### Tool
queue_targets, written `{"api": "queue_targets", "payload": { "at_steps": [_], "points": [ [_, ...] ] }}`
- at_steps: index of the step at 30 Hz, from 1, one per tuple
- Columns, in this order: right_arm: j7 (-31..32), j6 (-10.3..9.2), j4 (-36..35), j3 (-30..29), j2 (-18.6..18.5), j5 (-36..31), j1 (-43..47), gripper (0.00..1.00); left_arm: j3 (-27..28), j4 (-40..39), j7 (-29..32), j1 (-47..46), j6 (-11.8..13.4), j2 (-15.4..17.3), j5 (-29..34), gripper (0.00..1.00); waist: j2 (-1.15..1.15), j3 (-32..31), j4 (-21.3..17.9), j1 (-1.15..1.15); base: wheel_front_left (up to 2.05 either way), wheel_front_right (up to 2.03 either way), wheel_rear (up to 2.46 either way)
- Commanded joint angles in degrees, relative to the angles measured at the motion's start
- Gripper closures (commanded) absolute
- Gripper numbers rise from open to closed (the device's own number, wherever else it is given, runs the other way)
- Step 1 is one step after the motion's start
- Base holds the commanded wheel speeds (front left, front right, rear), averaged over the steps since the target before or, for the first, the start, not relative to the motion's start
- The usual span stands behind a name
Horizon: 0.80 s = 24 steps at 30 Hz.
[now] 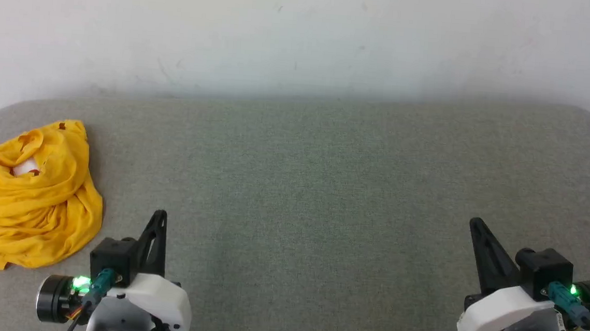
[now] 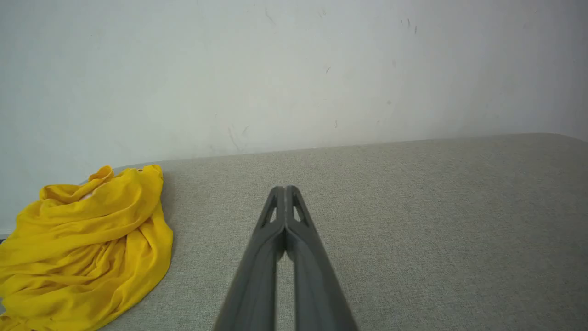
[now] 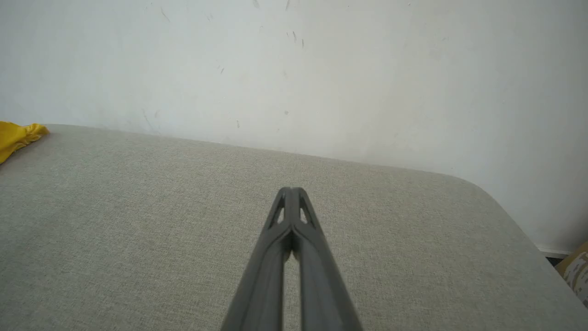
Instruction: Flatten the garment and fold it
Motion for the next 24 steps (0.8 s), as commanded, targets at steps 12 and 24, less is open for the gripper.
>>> {"api": "queue_targets", "payload": {
  "at_steps": [12,24],
  "points": [
    [0.04,-0.12,-0.35,-0.03,0.23,-0.04,-0.41,1.00,0.23,-0.29,0.01,-0.68,-0.09,-0.28,0.38,1.00,0.00,0.00,0.00,0.00,0.00,0.00,0.00],
    [-0.19,0.00,0.24,-0.15,-0.06,0.23,0.09,0.00,-0.10,0.13,-0.19,0.15,0.00,0.03,-0.09,0.00,0.00,0.01,-0.01,0.00,0.00,0.00,0.00]
  ]
}}
